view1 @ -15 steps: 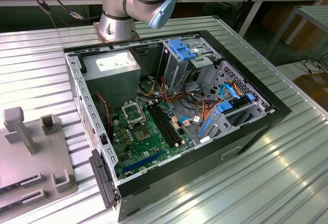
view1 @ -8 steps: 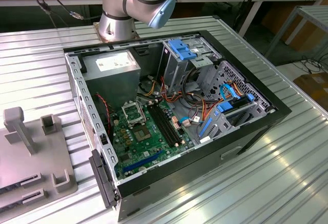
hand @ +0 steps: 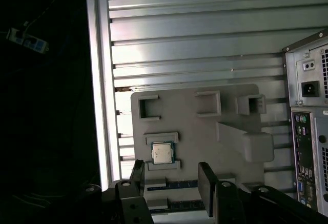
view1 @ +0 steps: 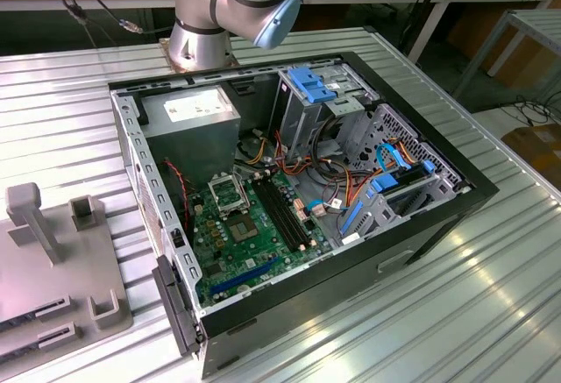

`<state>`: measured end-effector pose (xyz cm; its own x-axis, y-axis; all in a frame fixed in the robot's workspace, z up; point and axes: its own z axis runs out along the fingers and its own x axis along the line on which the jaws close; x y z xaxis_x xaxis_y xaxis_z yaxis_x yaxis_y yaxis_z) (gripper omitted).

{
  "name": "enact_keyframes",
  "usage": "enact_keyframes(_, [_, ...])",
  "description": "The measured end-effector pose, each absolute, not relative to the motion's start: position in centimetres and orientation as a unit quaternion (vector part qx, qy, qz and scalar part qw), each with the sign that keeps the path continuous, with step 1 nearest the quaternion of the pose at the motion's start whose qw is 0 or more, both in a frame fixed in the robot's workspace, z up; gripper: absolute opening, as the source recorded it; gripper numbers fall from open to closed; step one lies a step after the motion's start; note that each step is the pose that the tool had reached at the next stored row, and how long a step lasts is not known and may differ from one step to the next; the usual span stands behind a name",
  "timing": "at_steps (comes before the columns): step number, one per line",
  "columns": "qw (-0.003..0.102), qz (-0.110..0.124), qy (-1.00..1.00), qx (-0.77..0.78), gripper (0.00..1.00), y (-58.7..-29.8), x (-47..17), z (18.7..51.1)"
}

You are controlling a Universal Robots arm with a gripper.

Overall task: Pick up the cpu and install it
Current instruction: 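Pick up the cpu and move it towards the insertion slot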

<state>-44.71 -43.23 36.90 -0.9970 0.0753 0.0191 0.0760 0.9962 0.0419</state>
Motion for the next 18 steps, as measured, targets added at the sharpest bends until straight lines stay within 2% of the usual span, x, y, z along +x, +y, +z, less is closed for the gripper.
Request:
enact_keyframes(9, [0.009, -0.021, -0.999, -0.037, 0.54, -43.2, -44.7, 36.8])
enact_keyframes(18, [0.009, -0.016, -1.000, 0.004, 0.54, -43.4, -45.3, 35.3])
